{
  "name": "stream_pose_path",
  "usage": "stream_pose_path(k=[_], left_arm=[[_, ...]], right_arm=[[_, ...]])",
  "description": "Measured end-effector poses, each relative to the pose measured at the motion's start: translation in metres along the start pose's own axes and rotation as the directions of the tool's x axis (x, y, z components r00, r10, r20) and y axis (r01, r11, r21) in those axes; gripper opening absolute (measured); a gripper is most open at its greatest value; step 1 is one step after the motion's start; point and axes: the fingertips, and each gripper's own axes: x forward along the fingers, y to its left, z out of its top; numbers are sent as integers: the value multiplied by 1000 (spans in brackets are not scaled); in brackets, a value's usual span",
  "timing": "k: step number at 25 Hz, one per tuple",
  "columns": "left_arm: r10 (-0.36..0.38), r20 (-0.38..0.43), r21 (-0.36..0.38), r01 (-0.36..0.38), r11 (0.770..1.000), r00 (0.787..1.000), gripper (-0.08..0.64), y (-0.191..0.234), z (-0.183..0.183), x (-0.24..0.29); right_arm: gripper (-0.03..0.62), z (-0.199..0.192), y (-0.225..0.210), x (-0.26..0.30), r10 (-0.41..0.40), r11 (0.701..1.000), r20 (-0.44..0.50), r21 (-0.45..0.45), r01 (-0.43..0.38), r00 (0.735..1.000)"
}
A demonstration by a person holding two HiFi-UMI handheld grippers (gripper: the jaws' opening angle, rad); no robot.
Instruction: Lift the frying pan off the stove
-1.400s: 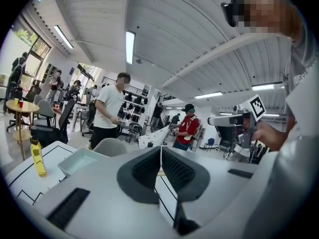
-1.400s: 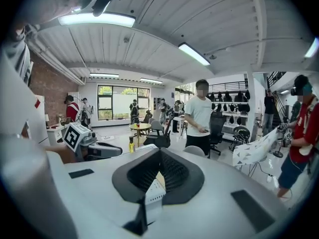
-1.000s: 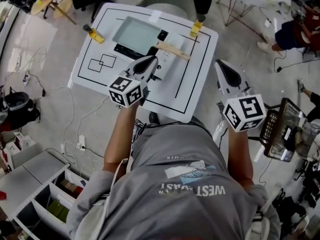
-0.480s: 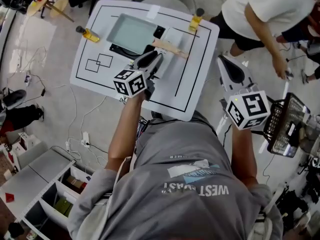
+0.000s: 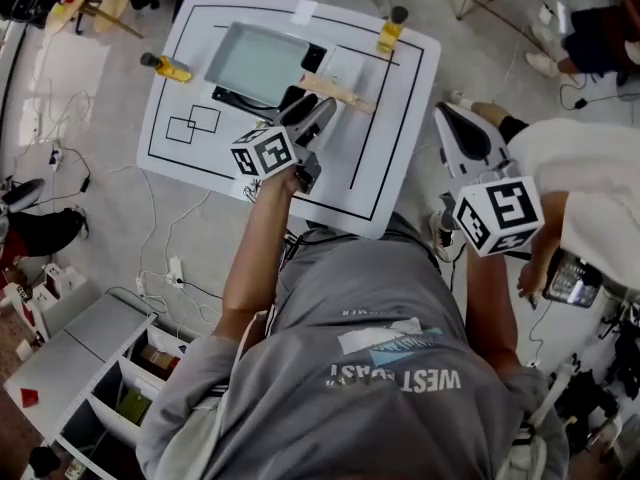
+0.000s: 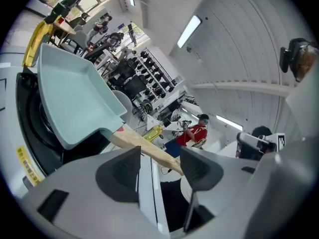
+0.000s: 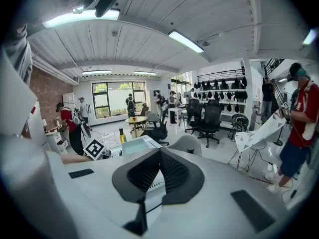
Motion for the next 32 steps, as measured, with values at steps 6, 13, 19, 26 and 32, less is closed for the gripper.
stream_pose_path(k=[6,13,19,26,32], left_arm=[[-14,2,-119,14,993,1000,285,6,-6,18],[-9,26,-217,14,976,1000,304,19,-9,38],[-2,52,-275,16,961,999,302,29,-4,55],[12,42,-296,1,955,999,299,39,-2,66],[-21,58,-356,41,934,998,246,37,1,71]], right_arm=[[11,-2,-7,6,-1,1000,-11,4,1,1000],[11,-14,-18,11,1,1000,-27,17,0,1000],[11,-19,-26,12,4,1000,-39,29,-3,999],[11,-26,-26,16,14,999,-43,35,-13,999],[11,-28,-24,15,13,999,-45,36,-11,999]])
